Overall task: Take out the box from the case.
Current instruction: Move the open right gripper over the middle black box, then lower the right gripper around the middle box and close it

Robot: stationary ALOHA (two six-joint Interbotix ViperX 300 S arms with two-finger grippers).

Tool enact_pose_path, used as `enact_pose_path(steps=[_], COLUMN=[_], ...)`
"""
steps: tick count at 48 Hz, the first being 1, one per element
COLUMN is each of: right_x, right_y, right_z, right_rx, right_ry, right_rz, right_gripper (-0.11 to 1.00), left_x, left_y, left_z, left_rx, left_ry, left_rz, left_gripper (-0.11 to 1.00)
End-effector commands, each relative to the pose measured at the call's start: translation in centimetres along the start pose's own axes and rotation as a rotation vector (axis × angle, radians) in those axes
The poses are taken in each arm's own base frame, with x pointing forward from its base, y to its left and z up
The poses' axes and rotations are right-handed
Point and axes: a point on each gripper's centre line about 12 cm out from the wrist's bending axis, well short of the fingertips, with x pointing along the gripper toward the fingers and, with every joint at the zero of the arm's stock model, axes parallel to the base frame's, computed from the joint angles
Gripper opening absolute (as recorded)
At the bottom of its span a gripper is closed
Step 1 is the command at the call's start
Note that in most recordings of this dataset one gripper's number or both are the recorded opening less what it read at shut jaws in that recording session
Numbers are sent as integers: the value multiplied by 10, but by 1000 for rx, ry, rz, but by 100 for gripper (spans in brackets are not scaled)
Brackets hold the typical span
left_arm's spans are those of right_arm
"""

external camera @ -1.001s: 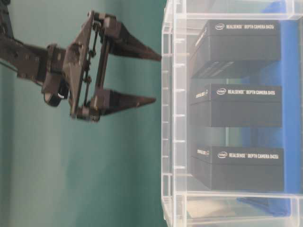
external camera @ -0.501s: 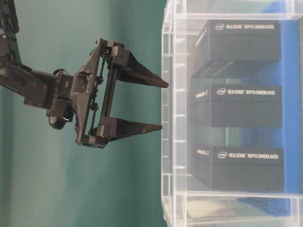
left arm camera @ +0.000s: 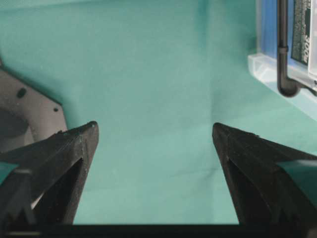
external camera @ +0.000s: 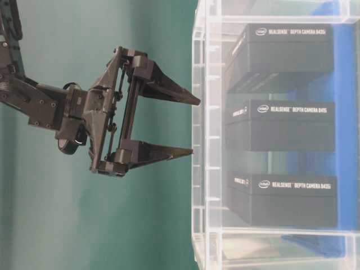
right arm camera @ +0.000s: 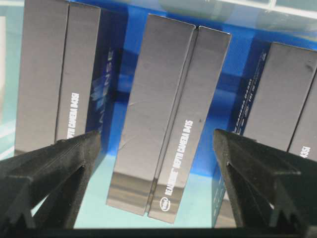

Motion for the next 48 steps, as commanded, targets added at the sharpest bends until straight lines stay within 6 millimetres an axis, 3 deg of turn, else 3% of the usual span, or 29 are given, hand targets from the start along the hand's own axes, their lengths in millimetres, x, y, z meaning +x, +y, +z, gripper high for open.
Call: enact_pose_path(steps=[1,28,48], right_x=[-14,-9,6], right_y=[5,4,4], right_z=[3,2,-1], right_rx=[2,0,-7], right_ry=[-12,-11,-2], right_rz=[38,26,-2], right_gripper=[95,95,95], left_x=[-8,-7,-7], left_y=[-3,-2,-2], left_z=[3,3,3], left_rx=[-4,-5,-5], left_ry=[-18,-17,-17], left_rz=[-23,-22,-22], left_gripper=[96,96,96])
